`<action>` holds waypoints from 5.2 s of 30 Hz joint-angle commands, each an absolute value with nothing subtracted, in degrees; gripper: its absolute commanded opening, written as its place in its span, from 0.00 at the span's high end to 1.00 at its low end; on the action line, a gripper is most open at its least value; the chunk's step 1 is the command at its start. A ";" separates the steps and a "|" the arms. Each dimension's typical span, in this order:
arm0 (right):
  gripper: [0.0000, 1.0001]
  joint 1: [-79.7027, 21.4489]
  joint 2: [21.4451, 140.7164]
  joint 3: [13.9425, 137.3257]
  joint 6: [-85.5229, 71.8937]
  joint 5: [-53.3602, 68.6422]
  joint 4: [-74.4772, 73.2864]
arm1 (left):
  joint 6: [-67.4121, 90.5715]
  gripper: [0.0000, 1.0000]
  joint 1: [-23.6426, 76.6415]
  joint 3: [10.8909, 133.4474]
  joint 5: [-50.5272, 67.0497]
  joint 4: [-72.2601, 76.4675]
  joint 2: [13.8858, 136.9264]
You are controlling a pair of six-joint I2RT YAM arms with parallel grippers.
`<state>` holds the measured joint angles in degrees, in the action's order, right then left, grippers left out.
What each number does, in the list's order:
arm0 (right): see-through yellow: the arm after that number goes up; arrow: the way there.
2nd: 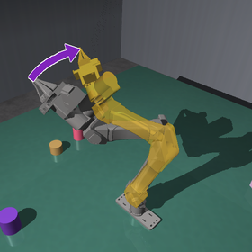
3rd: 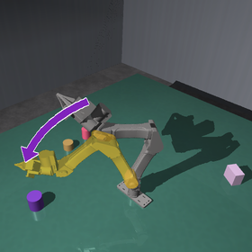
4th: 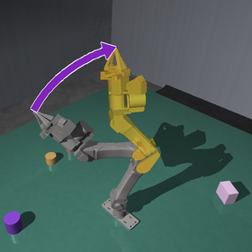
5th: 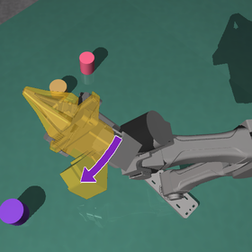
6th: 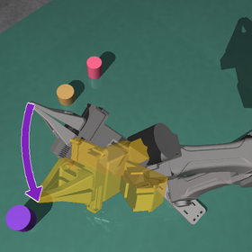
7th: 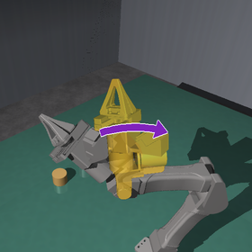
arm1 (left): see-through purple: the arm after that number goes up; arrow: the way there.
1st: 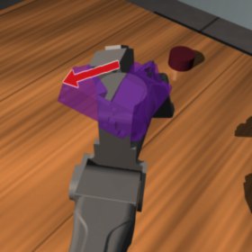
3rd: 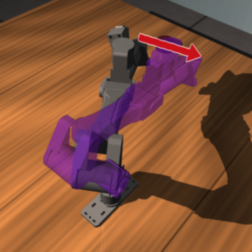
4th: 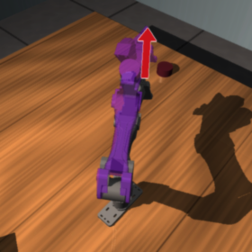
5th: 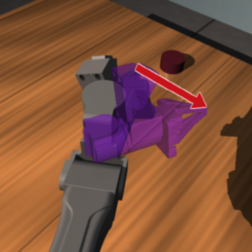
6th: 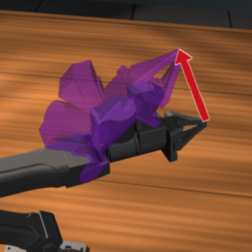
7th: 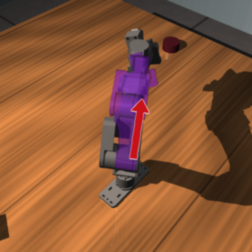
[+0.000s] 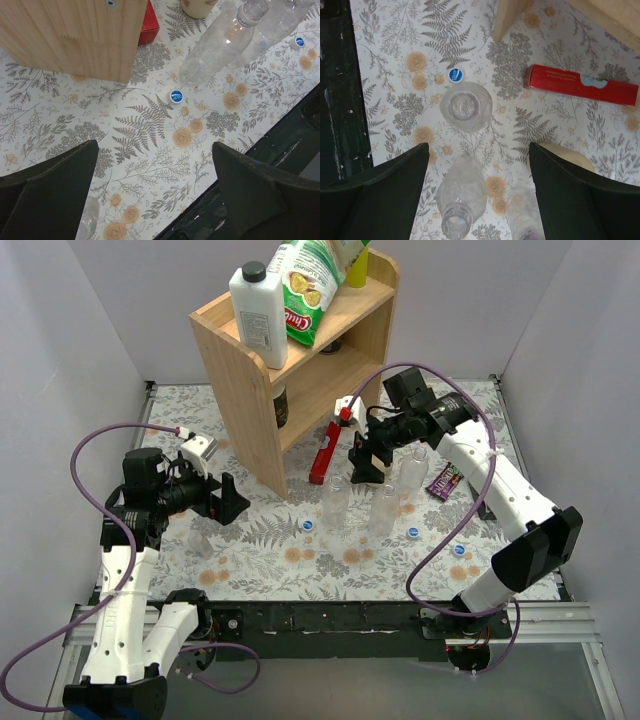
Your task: Screw on the bottle caps
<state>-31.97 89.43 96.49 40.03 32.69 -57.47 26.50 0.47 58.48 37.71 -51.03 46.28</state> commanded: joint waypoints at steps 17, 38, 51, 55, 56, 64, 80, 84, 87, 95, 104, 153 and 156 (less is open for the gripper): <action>0.21 -36.91 96.24 94.92 43.77 38.14 -53.26 | 24.79 0.02 0.09 59.50 40.52 -52.73 47.90; 0.99 -38.85 89.22 106.61 24.19 54.46 -51.42 | 14.94 0.02 16.51 73.30 48.08 -60.48 55.98; 0.99 -38.85 79.63 99.67 15.98 58.17 -36.22 | 19.43 0.02 30.14 70.05 45.25 -45.09 64.15; 0.99 -38.85 76.56 95.63 16.96 57.22 -31.74 | 16.09 0.02 31.20 69.09 48.86 -42.28 65.21; 0.99 -38.85 76.55 95.36 17.14 57.56 -31.47 | 14.17 0.02 31.29 69.00 50.96 -41.84 65.48; 0.99 -38.85 76.20 95.18 17.75 59.50 -29.09 | 9.32 0.02 32.43 68.73 55.72 -42.44 69.69; 0.99 -38.85 76.20 93.52 18.98 59.15 -30.15 | 12.82 0.21 32.78 66.36 55.37 -39.04 67.94; 0.99 -38.93 76.99 93.95 18.72 59.24 -30.06 | 13.45 0.24 32.78 66.53 56.07 -38.67 67.94; 0.99 -38.94 77.78 94.30 18.28 59.41 -29.19 | 13.97 0.35 32.78 66.01 56.78 -37.97 68.11; 0.55 -39.11 79.81 98.34 21.08 53.63 -34.88 | 15.20 0.58 32.43 64.43 53.01 -35.86 66.28; 0.24 -38.50 84.19 113.89 33.20 42.54 -61.20 | 17.58 0.78 25.32 61.96 40.17 -42.79 53.01; 0.46 -54.40 117.50 88.24 62.22 20.04 -38.49 | 40.87 1.00 -10.37 55.28 37.44 -44.12 27.95; 0.51 -54.40 118.04 88.42 62.40 19.78 -39.55 | 40.96 1.00 -10.46 55.11 37.70 -43.86 28.04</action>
